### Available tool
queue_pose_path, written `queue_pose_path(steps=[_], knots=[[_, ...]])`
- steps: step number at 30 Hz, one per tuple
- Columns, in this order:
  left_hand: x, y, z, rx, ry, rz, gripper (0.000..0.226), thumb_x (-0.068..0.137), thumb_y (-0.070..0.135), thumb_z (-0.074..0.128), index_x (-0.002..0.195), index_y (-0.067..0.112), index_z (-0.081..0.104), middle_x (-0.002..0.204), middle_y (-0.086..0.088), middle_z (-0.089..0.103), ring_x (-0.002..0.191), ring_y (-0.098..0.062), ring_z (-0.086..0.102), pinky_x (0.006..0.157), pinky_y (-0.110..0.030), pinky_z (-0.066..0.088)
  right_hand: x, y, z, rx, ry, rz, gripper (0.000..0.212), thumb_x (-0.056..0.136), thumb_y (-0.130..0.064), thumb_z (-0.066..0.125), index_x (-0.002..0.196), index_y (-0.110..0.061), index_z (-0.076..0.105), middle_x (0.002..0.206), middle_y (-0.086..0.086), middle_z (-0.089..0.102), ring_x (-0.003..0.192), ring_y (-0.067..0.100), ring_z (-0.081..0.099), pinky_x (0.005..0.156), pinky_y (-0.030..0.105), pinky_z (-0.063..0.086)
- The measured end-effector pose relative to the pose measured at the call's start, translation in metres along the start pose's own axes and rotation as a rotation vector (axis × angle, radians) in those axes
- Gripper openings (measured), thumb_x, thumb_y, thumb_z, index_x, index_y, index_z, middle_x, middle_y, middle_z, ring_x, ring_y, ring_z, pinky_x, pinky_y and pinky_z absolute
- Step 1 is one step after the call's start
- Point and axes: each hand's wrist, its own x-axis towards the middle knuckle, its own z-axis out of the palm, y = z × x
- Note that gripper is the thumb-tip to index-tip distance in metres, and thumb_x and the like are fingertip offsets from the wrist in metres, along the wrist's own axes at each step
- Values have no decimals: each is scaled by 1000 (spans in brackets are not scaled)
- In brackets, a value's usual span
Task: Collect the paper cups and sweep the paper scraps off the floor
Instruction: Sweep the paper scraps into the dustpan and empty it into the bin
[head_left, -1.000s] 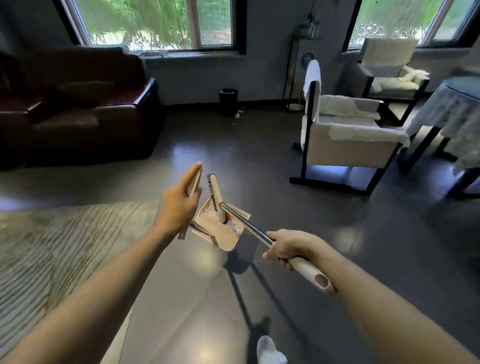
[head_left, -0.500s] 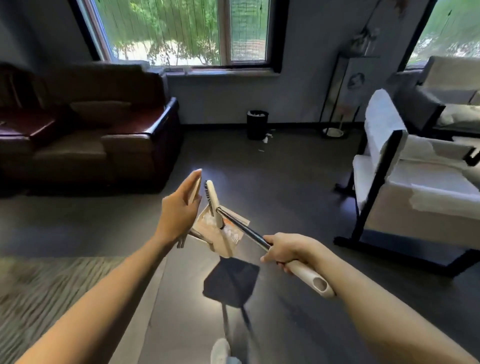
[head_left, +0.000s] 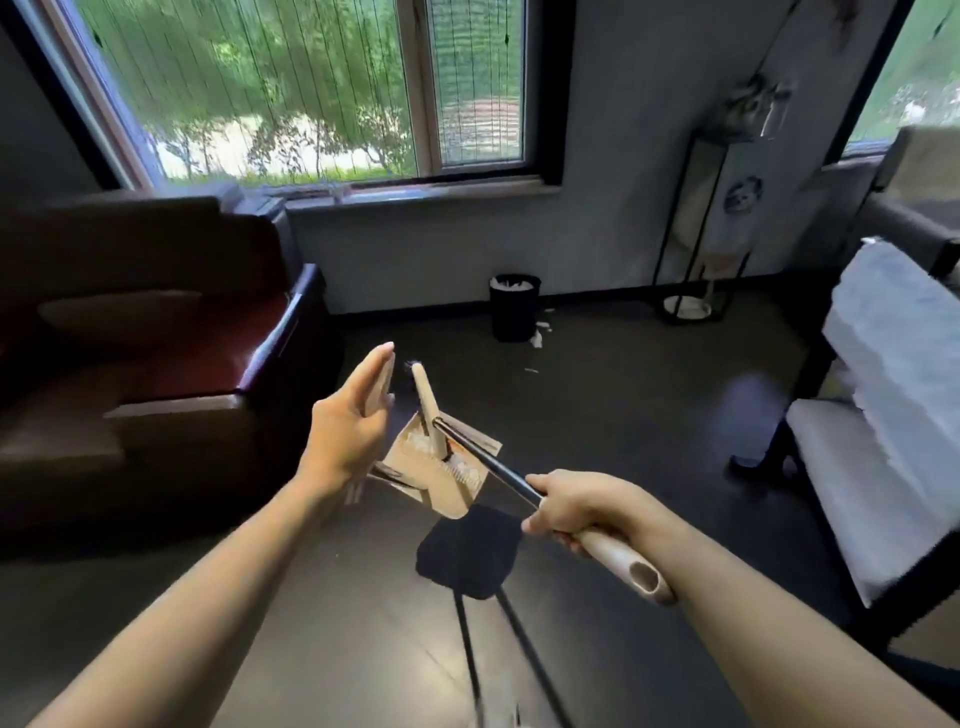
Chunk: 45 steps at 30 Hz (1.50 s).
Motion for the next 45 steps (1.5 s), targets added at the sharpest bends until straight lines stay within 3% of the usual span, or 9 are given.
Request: queue_pose_path(steps=[9, 13, 23, 27, 30, 32, 35, 39, 45], knots=[[289, -92, 40, -132, -26, 0, 79, 82, -10, 47, 127, 55, 49, 133, 29, 50, 132, -4, 42, 111, -44, 35, 224, -75, -198, 106, 35, -13, 51, 92, -19, 60, 139, -16, 39, 48, 0, 50, 33, 10, 46, 39, 21, 43], [415, -135, 69, -159, -60, 52, 72, 87, -17, 47, 135, 36, 44, 129, 34, 49, 128, 5, 42, 107, -21, 36, 324, -99, -273, 145, 50, -10, 52, 92, -19, 60, 140, -22, 38, 53, 2, 51, 36, 10, 48, 40, 23, 44], [685, -211, 152, 46, -71, 213, 64, 84, -18, 51, 139, 15, 47, 129, 25, 44, 109, 28, 39, 92, 4, 29, 536, -132, -445, 407, 131, 32, 72, 92, -14, 58, 151, -32, 21, 64, 4, 49, 38, 7, 46, 40, 21, 42], [780, -238, 197, 106, -132, 210, 68, 85, -14, 52, 141, 24, 43, 123, 35, 46, 111, 20, 46, 99, -10, 38, 616, -137, -518, 445, 142, 25, 75, 92, -13, 58, 152, -31, 17, 64, 3, 49, 34, 4, 46, 38, 19, 42], [840, -260, 242, 145, -208, 239, 72, 84, -16, 54, 143, 21, 36, 127, 1, 62, 103, 0, 59, 101, -38, 46, 671, -132, -569, 465, 138, 17, 73, 91, -13, 57, 151, -31, 20, 64, 3, 50, 37, 4, 48, 40, 21, 43], [877, -277, 269, 284, -243, 294, 70, 83, -12, 57, 143, 17, 37, 101, -23, 67, 82, -25, 64, 89, -45, 51, 701, -127, -598, 454, 139, 15, 67, 91, -14, 57, 149, -28, 25, 61, 2, 50, 43, 9, 49, 43, 24, 44], [922, -296, 306, 423, -357, 353, 68, 85, -3, 59, 144, 17, 31, 72, -7, 52, 65, -25, 52, 73, -41, 53, 739, -117, -638, 518, 140, 41, 68, 92, -14, 56, 150, -29, 23, 60, 3, 48, 45, 11, 47, 42, 24, 42], [946, -321, 351, 466, -566, 413, 60, 90, 16, 49, 144, 20, 21, 84, -9, 58, 72, -34, 61, 65, -36, 52, 771, -103, -672, 624, 128, 81, 62, 94, -12, 55, 149, -23, 27, 61, 4, 47, 46, 11, 46, 44, 25, 41], [980, -339, 369, 456, -773, 475, 46, 98, 42, 42, 138, 55, 23, 112, 4, 63, 98, -14, 59, 79, -10, 39, 779, -88, -692, 871, 178, 134, 48, 96, -4, 51, 141, -15, 36, 49, -2, 38, 33, 3, 36, 32, 15, 31]])
